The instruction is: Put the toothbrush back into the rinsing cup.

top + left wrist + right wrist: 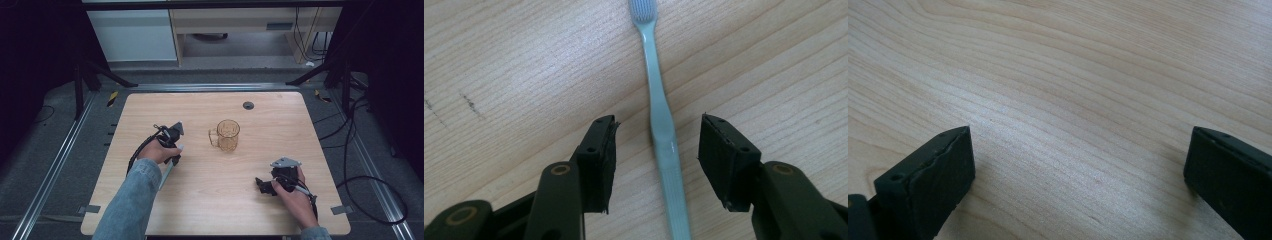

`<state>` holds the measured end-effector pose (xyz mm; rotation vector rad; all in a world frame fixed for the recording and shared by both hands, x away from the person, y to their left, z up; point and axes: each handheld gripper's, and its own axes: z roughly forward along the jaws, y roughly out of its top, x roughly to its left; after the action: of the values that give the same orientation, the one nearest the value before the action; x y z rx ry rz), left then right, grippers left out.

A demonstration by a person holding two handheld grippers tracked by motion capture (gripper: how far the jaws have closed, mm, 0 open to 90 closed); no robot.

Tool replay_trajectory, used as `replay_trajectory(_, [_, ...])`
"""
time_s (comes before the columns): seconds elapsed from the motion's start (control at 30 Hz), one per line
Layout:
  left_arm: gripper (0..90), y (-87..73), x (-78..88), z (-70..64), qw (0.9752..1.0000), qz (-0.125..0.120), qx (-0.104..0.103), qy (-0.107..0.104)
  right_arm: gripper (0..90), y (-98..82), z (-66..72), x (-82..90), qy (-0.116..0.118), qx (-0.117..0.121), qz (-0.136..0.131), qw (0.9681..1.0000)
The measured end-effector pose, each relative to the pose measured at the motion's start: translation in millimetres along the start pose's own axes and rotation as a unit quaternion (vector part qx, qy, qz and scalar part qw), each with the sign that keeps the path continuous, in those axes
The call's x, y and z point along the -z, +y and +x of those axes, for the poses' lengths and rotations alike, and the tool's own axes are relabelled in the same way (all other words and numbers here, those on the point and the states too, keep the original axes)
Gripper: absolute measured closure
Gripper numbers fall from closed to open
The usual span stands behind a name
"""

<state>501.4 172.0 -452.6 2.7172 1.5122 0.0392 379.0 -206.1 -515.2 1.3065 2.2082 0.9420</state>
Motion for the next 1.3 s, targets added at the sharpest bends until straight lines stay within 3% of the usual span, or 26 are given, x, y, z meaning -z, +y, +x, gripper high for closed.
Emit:
replay_trajectory(0.5, [55.3, 1.7, -6.1, -1.4, 0.9999, 0.013, 0.007, -0.003, 0.3, 0.0, 0.0, 0.0, 0.0, 0.0, 0.0, 1.0])
replay_trajectory(1.3, [66.1, 0.0, -10.4, 1.4, 0.9998, 0.008, 0.017, -0.011, 0.3, 0.1, 0.2, 0.1, 0.001, -0.001, 0.0, 1.0])
